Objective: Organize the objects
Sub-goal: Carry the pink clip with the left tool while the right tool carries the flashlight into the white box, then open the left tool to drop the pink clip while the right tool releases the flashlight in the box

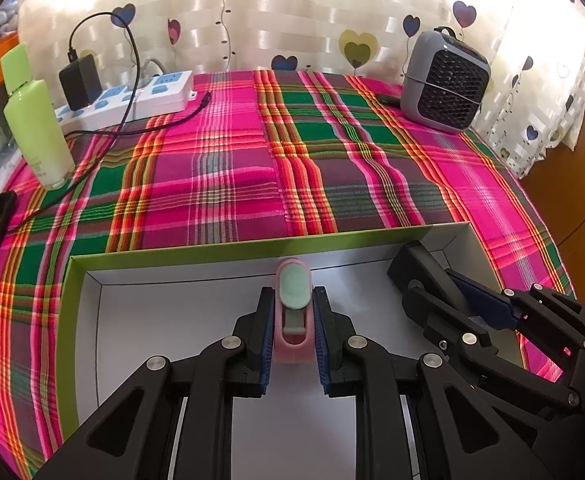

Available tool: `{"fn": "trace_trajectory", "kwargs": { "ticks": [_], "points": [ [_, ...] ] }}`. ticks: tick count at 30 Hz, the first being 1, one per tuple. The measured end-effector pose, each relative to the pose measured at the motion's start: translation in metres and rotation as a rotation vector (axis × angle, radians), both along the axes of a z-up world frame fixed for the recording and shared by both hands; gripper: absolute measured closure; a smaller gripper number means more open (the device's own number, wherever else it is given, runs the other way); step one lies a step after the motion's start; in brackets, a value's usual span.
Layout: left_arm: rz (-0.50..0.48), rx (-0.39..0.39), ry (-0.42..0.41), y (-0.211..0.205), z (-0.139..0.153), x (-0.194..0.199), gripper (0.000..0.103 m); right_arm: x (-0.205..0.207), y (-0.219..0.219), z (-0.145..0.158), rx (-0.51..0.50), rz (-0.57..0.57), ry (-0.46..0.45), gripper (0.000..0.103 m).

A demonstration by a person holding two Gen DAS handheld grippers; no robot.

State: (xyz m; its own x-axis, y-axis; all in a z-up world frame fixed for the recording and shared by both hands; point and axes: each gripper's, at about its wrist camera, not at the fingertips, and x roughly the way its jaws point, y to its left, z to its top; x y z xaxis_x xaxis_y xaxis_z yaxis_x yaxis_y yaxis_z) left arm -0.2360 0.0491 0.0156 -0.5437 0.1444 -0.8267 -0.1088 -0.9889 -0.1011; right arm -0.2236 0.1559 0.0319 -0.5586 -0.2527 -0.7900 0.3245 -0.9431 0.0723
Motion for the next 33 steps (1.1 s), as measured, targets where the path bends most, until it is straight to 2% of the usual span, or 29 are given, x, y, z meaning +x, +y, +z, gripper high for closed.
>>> {"fn": "trace_trajectory", "kwargs": {
  "ticks": [13,21,28,33],
  "points": [
    [0.004,-0.014,-0.004,-0.001,0.0,-0.001,0.083,0.001,0.0,0.0,0.001,-0.005,-0.005,0.079],
    [0.023,-0.03,-0.004,-0.005,-0.001,-0.001,0.068,0.0,0.0,0.0,-0.007,-0.008,-0.013,0.079],
    [0.023,-0.018,-0.008,-0.007,-0.001,0.001,0.063,0.001,0.002,0.001,-0.015,-0.013,-0.021,0.079],
    [0.025,-0.005,-0.009,-0.01,0.002,0.005,0.062,0.003,0.004,0.005,-0.016,-0.027,-0.015,0.069]
  ]
}}
